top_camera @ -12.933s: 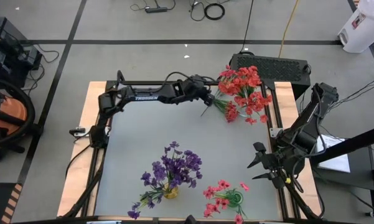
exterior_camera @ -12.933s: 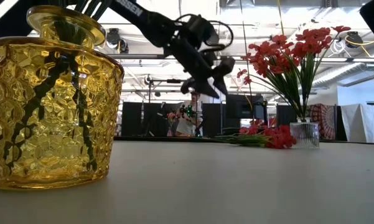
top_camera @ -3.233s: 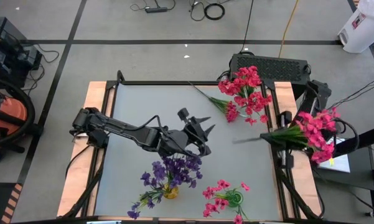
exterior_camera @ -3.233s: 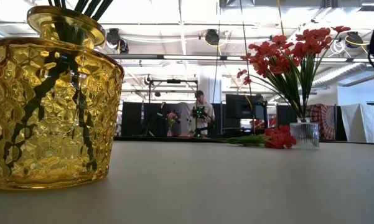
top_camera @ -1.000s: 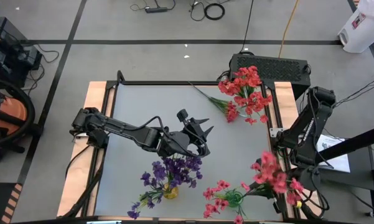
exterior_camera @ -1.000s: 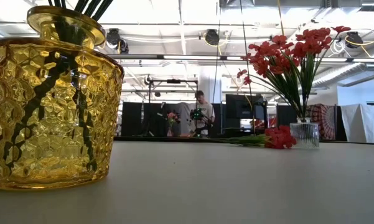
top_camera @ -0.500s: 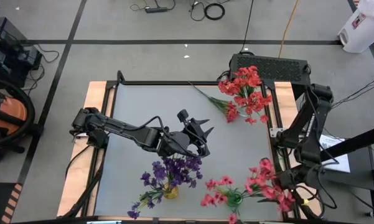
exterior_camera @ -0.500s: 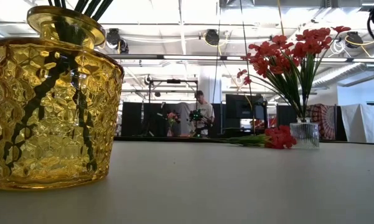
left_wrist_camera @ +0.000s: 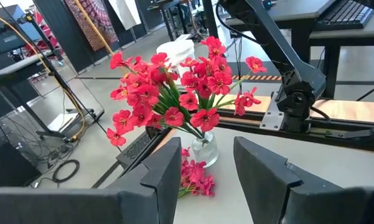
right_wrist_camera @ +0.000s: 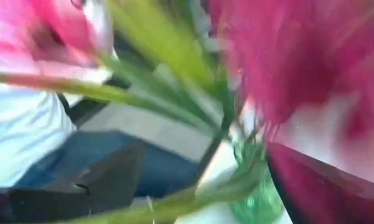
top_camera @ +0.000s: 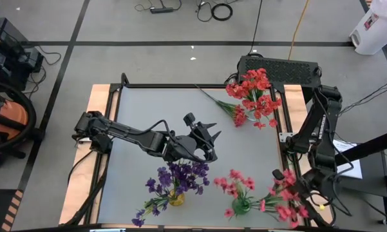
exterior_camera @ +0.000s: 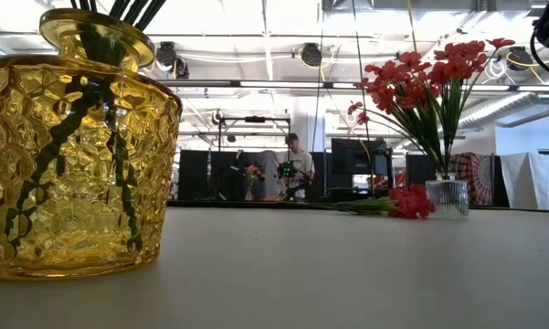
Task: Sort flowers into vase by color
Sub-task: Put the pink flower into the green transparent vase
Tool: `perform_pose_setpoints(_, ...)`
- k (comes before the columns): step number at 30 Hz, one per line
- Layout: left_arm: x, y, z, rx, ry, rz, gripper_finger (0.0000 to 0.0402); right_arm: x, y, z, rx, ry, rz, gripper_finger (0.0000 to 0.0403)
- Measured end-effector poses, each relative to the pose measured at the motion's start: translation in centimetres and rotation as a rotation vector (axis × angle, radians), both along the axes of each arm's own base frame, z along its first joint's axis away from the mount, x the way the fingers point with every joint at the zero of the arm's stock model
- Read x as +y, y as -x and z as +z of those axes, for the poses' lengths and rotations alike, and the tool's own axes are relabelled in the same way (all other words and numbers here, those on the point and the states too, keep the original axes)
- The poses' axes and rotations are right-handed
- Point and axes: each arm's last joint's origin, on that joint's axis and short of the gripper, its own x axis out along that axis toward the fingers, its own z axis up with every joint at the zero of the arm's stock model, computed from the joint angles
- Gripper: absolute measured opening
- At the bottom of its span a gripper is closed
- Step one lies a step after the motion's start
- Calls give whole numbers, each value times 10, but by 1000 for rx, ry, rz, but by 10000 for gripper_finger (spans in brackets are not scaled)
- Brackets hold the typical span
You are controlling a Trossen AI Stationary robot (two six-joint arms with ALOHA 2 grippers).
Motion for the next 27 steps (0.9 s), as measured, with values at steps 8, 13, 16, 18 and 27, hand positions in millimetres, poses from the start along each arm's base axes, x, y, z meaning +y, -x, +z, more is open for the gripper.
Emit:
perform_pose_setpoints(8,5,-1,1,12,-19,0,155,-7,2,-14,127,52,-42,334)
perform_pose_setpoints(13,14,-2,1,13,-19,21,155,-12,3,-17,169,66,-66,334)
perform_pose_setpoints(16,24,-4,0,49,-12,10,155,-19,5,-20,215,79,-97,334)
perform_pose_setpoints(18,34,-4,3,86,10,-1,155,-25,7,-22,252,82,-125,334)
perform_pose_setpoints(27,96,-1,22,211,85,-31,155,-43,11,-29,366,114,-233,334)
